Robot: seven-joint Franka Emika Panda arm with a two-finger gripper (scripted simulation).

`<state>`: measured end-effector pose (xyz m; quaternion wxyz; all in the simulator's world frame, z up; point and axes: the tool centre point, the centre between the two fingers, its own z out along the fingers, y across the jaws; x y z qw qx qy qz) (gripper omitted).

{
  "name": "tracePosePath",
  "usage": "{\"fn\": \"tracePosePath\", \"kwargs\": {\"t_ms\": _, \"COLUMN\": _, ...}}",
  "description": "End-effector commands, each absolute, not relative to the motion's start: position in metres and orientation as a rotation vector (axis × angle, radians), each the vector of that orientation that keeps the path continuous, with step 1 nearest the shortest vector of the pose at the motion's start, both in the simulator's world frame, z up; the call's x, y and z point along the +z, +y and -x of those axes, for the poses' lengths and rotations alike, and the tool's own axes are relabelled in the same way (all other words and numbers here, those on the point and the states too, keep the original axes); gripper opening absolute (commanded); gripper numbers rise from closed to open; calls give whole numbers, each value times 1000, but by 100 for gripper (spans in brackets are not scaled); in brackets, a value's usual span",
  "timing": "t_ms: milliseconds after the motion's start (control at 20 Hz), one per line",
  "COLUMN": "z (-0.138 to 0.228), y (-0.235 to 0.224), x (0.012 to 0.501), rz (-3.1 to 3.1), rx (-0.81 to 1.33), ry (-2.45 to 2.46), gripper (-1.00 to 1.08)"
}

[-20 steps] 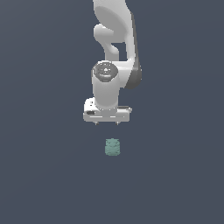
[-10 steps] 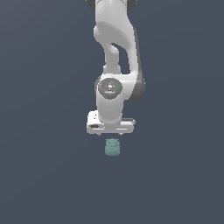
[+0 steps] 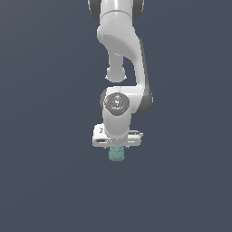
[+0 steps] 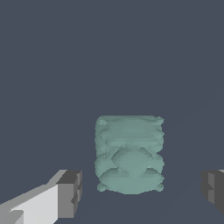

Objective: Pick up the object and move it to a goal position.

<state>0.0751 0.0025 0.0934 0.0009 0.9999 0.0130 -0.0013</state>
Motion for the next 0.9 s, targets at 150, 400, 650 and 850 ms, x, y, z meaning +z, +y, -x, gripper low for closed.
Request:
{"fn": "tracePosePath", "kwargs": {"t_ms": 150, "z": -78, "y": 4, "x": 91, "rz": -3141, "rx": -2, "ry": 42, "gripper": 100}}
{"fn": "tracePosePath", "kwargs": {"t_ms": 400, "z": -78, "y": 4, "x": 81, "rz": -3141, "rx": -2, "ry": 42, "gripper": 100}}
{"fn": "tracePosePath", "kwargs": {"t_ms": 650, "z": -77, "y": 4, "x": 54, "rz": -3141, "rx": -1, "ry": 42, "gripper": 100}}
{"fn": "tracePosePath", "kwargs": {"t_ms": 850, "z": -78, "y": 4, "x": 41, "rz": -3141, "rx": 0, "ry": 42, "gripper": 100}}
